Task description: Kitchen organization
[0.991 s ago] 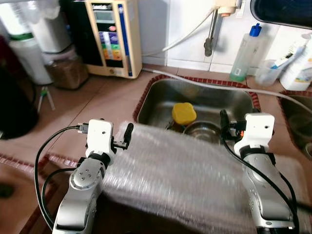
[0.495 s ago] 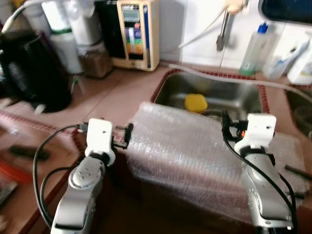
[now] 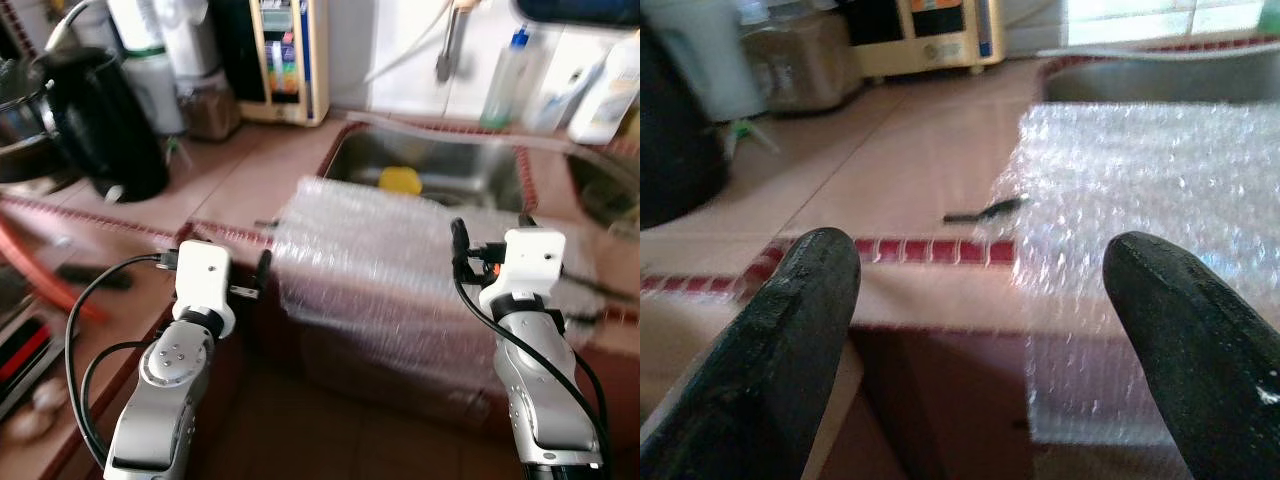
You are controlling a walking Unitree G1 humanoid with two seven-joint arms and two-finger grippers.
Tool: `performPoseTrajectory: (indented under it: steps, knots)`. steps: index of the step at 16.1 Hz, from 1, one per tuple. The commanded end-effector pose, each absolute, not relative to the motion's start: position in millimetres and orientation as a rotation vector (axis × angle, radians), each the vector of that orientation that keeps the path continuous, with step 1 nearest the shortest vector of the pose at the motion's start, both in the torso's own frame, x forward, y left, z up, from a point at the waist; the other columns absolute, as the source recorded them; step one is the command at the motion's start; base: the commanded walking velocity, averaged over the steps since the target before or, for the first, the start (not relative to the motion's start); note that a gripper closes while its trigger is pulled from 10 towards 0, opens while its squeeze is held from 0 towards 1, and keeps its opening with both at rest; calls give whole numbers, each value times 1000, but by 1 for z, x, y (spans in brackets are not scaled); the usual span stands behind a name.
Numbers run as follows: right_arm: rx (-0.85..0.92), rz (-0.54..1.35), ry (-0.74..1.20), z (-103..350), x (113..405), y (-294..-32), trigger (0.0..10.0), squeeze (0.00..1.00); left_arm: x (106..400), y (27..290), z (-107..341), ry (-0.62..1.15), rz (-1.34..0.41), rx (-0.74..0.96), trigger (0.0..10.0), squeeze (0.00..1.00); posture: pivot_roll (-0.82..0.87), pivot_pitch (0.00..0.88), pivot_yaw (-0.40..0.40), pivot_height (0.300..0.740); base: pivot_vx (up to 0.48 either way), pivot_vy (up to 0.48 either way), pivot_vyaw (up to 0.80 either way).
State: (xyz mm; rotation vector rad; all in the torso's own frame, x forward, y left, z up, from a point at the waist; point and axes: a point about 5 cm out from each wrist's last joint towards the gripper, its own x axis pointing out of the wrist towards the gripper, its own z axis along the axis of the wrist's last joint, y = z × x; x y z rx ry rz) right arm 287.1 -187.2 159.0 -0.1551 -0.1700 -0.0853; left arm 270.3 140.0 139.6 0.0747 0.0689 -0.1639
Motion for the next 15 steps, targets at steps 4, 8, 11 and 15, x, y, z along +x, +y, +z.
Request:
performPoseTrajectory:
  steps: [4,8,11,15]
  knots:
    - [-170,-87,-167,157,287,-188,10000,1000,272,137,140,63,-169,81,10000,0,-69,0,69,740,-270,0,0]
    - [-183,-83,-158,154,287,-190,10000,1000,271,137,134,78,-166,76,10000,0,-75,0,67,740,-270,0,0]
    - [-180,-83,-142,149,286,-190,10000,1000,270,137,127,84,-171,101,10000,0,-79,0,66,740,0,0,0]
    - [-156,-54,34,98,278,-189,10000,1000,266,154,63,282,-128,125,10000,0,-79,0,48,740,0,0,0]
